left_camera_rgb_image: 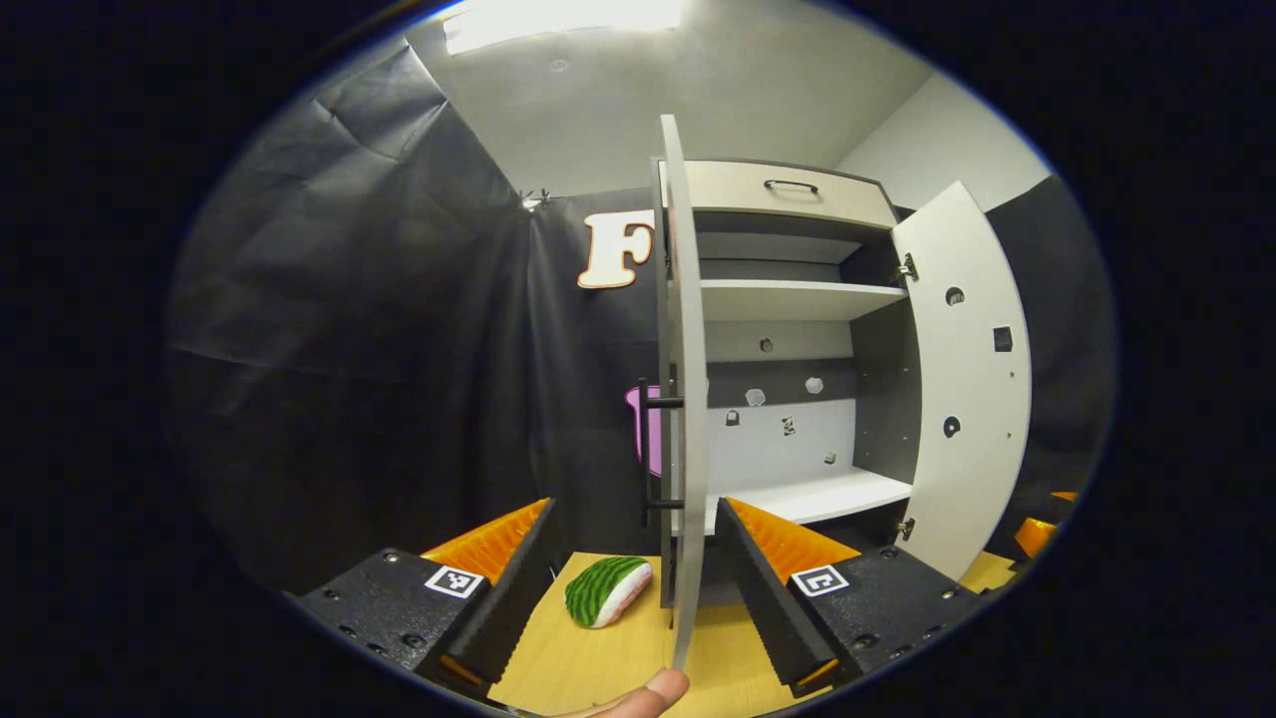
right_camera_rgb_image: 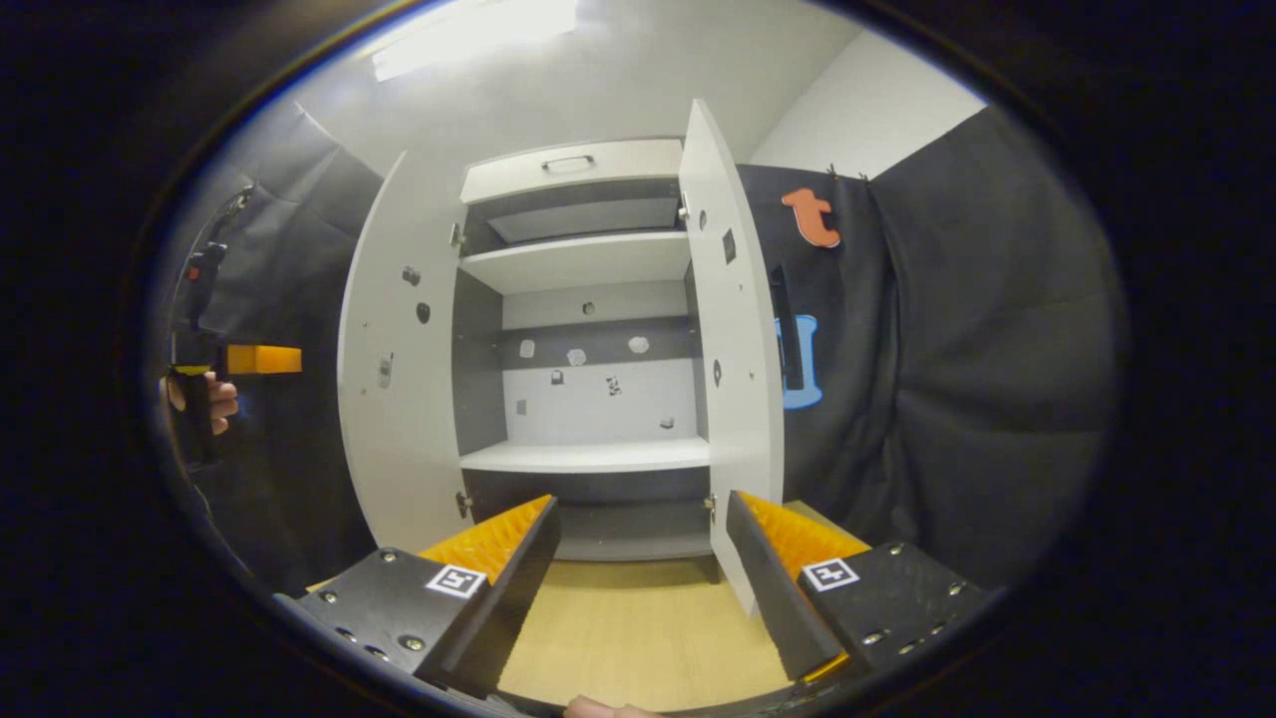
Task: Open the right door of the double-door shoe cabinet with the right hand, and open the left door with the left hand.
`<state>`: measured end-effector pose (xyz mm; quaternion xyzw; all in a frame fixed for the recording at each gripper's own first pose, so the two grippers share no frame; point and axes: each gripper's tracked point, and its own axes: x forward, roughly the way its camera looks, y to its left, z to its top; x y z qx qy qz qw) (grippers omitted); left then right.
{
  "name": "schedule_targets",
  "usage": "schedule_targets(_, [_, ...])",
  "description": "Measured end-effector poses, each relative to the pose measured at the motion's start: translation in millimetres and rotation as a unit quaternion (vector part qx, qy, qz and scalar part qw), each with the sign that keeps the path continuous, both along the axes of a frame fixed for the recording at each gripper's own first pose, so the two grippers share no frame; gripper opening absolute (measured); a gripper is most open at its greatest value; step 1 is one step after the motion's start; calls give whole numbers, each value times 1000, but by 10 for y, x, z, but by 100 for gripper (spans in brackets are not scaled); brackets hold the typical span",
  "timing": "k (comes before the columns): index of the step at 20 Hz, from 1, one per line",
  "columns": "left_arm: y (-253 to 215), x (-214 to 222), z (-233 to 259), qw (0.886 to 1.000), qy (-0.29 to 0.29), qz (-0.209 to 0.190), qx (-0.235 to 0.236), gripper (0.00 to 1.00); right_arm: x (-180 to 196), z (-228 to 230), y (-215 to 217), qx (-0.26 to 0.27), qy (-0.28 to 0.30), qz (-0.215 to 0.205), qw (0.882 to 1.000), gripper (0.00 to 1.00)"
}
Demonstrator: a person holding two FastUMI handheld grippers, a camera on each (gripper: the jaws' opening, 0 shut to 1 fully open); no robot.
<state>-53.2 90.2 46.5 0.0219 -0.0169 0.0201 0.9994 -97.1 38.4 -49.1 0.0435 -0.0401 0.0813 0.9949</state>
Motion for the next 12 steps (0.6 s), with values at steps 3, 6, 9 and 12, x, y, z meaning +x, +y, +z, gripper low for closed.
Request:
schedule_targets(3, [-246, -62, 44, 1000, -9, -18, 3, 96, -26, 133, -10, -3, -14, -3, 1000, 99])
schedule_targets(6, [-520, -91, -69, 999, 2, -35, 11, 96, -28, 263, -32, -1, -25, -5, 1000, 99])
schedule_targets(9, [-763, -128, -226, 999, 9, -43, 16, 96, -17, 315, -27, -7, -28, -7, 1000, 99])
schedule_targets(12, [-1047, -173, -397, 998, 19, -56, 11, 96, 8, 301, 25, -16, -24, 0, 1000, 99])
